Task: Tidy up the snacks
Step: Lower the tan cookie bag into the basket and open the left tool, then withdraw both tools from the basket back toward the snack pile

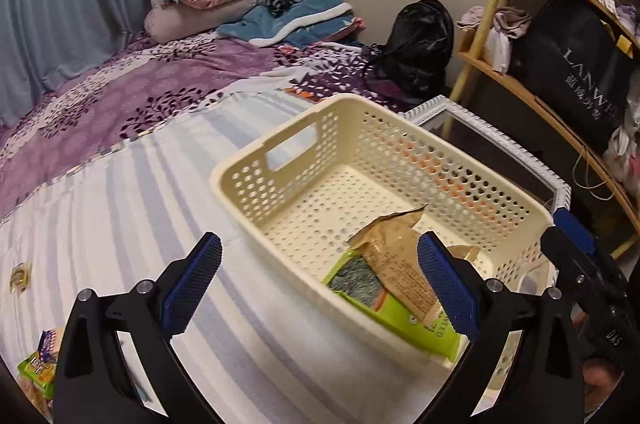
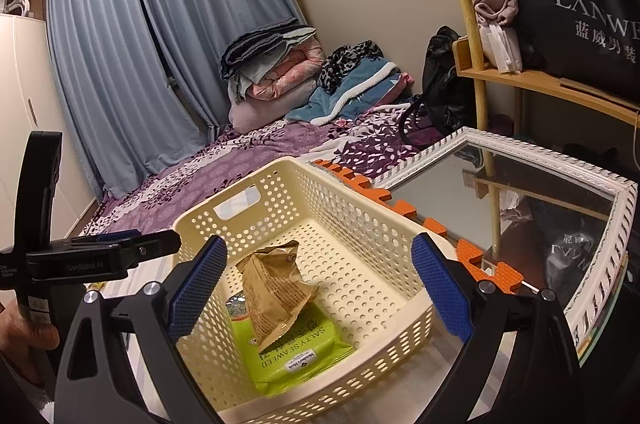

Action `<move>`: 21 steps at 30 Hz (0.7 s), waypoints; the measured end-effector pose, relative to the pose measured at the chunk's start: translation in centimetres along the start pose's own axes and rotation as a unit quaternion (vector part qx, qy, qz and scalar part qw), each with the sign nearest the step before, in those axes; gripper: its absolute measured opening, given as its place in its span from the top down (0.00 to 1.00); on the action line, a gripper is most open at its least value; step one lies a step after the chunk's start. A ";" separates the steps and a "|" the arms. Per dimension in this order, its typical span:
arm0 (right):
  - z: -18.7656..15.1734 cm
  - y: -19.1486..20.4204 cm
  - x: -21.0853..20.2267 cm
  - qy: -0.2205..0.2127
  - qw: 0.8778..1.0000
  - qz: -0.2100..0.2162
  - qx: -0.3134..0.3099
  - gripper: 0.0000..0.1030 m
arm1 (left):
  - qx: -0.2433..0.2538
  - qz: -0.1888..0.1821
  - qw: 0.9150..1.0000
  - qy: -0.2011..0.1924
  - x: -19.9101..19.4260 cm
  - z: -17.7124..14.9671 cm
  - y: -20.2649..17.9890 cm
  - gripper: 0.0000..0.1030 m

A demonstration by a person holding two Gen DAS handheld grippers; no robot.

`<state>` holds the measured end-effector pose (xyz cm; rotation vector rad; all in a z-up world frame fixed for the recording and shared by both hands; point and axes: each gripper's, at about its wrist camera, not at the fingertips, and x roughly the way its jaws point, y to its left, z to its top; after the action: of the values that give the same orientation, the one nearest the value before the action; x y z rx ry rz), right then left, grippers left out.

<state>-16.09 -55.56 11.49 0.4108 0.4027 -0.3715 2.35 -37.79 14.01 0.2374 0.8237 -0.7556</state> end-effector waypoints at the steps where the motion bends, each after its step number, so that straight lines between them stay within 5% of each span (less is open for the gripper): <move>1: 0.0 0.2 0.0 0.001 1.000 0.003 -0.002 0.10 | 0.001 0.006 1.000 -0.001 -0.3 -0.1 0.2 0.03; 21: 0.5 4.6 -1.2 0.002 0.999 0.029 -0.035 0.05 | -0.036 0.085 0.996 -0.017 -4.2 -2.5 4.8 0.03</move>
<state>-15.03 -51.56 13.81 0.3547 0.4056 -0.2995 2.38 -30.97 14.98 0.2276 0.7858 -0.5676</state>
